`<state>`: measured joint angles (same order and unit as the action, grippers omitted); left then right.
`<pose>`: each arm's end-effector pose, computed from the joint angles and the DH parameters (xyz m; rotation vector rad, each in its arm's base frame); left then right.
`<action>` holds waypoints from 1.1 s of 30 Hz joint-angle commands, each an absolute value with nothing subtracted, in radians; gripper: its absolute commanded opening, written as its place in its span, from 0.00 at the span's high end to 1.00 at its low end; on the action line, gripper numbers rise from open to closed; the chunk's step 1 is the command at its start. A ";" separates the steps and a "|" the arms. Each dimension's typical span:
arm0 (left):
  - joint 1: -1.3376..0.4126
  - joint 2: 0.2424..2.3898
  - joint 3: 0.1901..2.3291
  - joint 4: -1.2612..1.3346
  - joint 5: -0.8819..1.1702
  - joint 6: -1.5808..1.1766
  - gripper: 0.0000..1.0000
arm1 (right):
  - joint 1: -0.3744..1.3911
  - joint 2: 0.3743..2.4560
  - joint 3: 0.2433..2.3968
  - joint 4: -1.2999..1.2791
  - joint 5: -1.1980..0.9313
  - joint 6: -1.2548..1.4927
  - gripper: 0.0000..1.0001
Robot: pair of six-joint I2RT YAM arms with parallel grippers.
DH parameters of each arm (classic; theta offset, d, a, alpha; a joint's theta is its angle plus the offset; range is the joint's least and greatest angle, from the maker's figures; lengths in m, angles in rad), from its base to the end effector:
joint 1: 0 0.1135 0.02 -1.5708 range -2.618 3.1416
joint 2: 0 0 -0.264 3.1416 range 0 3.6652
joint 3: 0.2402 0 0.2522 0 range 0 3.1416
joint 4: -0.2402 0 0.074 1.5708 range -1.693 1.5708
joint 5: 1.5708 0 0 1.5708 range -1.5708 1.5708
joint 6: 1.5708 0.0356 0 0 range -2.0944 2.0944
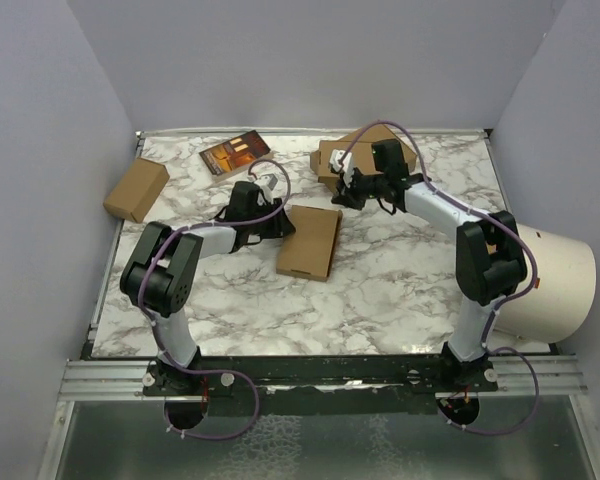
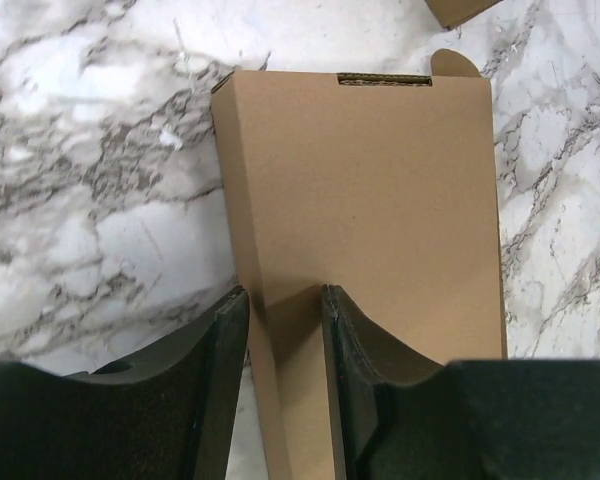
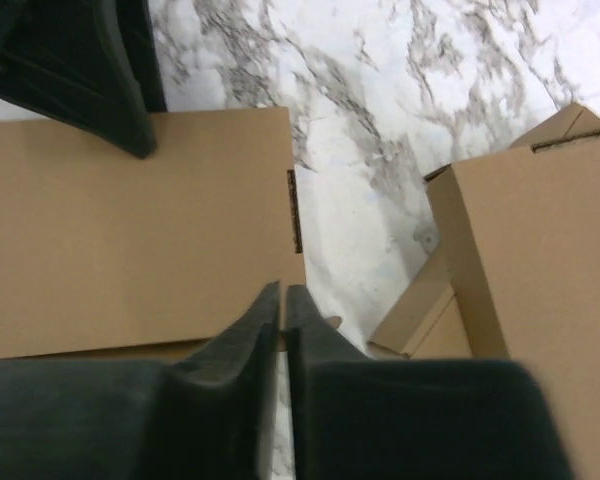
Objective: Fold the paper box
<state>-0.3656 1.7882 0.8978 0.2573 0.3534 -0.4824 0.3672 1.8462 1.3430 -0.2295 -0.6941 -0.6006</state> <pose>0.3358 -0.1417 0.1551 0.0730 2.2929 -0.8480 0.3751 0.1687 0.2342 -1.3110 1.7476 0.6629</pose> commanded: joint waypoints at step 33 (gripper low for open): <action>-0.396 1.105 0.481 0.080 0.139 -0.654 0.90 | 0.397 2.010 1.461 -0.374 -0.517 -0.785 0.99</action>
<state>-0.4000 1.2053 0.5766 0.2356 0.2043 -0.4149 0.3874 1.9545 1.4075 -0.3370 -0.5114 -0.7681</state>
